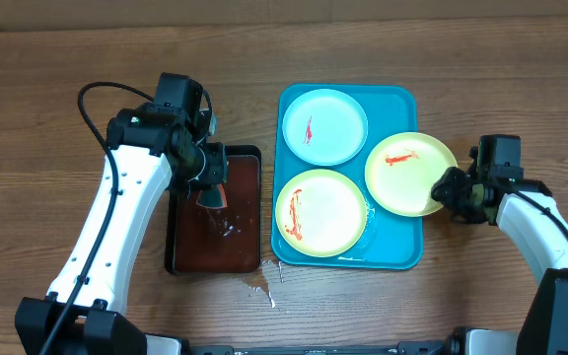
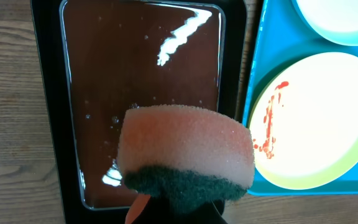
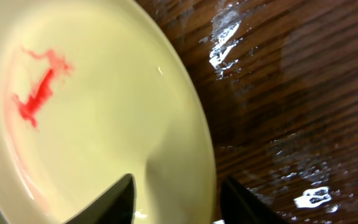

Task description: Clean dirty plates on tray and stack at the side

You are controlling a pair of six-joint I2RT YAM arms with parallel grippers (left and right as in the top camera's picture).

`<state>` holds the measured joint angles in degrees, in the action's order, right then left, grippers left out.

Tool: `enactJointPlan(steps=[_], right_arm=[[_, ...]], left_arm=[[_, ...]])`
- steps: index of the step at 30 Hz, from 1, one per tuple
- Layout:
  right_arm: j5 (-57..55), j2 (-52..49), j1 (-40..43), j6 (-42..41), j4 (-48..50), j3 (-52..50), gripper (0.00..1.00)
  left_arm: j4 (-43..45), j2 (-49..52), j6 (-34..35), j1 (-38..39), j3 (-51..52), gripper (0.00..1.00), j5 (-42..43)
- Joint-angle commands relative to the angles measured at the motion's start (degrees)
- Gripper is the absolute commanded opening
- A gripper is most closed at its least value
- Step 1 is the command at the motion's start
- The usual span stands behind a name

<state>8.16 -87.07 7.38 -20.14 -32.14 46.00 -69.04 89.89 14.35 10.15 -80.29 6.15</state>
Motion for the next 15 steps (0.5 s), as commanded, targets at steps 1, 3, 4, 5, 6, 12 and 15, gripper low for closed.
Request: enactJointPlan(steps=[1, 3, 4, 5, 6, 12, 15], right_arm=[[1.01, 1.20, -0.20, 1.33, -1.64, 4.81, 0.52], [2.34, 2.82, -0.20, 2.12, -5.51, 7.02, 0.52], [3.21, 3.63, -0.24, 2.89, -7.06, 7.74, 0.52], [4.42, 4.61, -0.31, 3.76, -8.57, 8.33, 0.51], [6.75, 6.16, -0.66, 4.98, -10.43, 8.81, 0.51], [10.73, 11.69, -7.61, 7.41, -17.27, 8.81, 0.50], [7.98, 10.82, -14.16, 7.58, -18.08, 8.44, 0.50]], left_arm=[[0.04, -0.81, -1.53, 0.37, -1.29, 0.04, -0.39], [0.02, -0.81, -1.53, 0.39, -1.29, 0.04, -0.37], [0.04, -0.81, -1.53, 0.39, -1.29, 0.04, -0.37], [0.07, -0.81, -1.53, 0.39, -1.29, 0.04, -0.39], [0.24, -0.76, -1.53, 0.39, -1.29, 0.04, -0.42], [0.87, -0.74, -1.44, 0.39, -1.29, 0.04, -0.37], [0.98, -0.74, -1.46, 0.39, -1.29, 0.04, -0.37]])
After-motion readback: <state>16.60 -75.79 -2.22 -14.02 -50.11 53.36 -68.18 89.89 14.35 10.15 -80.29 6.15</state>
